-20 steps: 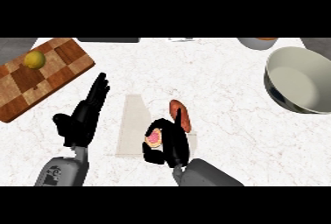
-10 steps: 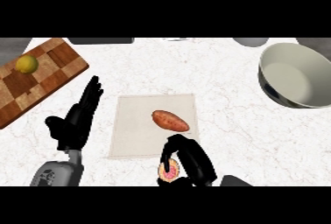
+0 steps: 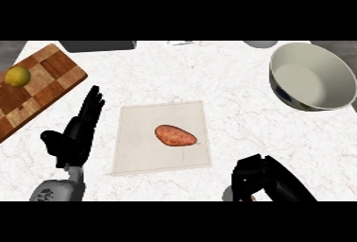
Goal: Pick the cupcake from the placemat and place it in the bowl
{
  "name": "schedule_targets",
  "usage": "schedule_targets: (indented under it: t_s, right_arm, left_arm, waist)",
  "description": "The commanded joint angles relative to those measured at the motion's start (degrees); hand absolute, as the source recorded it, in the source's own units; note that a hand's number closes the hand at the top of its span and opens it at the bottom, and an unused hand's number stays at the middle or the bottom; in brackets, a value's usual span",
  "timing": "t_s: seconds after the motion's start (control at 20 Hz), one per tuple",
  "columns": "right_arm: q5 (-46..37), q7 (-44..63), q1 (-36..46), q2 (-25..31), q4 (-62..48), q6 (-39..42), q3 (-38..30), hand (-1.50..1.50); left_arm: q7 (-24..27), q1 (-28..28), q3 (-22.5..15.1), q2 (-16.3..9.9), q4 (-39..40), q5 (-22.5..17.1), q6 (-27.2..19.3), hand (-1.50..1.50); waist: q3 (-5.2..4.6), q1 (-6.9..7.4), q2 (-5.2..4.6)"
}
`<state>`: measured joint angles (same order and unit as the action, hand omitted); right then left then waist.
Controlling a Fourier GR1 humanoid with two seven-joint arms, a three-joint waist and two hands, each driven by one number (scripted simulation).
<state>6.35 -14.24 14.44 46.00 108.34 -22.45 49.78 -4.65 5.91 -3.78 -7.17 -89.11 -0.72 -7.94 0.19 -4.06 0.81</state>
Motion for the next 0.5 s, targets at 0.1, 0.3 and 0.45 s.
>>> schedule_targets:
  t_s: [0.1,0.3,0.45]
  right_arm:
    - [10.7,-8.1,-7.3,19.9,13.6,3.1,-16.7,1.50]
    - [22.0,-9.0,-11.9,28.2,12.2,6.2,-30.3,1.50]
    - [29.0,-6.8,-12.9,33.1,11.6,10.2,-39.4,1.50]
  left_arm:
    - [1.4,-2.2,0.2,-0.9,-1.1,-0.8,1.8,0.00]
    - [-0.5,-0.7,-0.9,0.5,-1.8,0.5,0.0,0.00]
    - [0.6,-0.5,0.9,-0.7,0.1,-0.8,1.4,0.00]
  waist:
    - [-0.15,0.12,0.04]
    - [-0.10,0.09,-0.08]
    - [-0.19,0.91,-0.30]
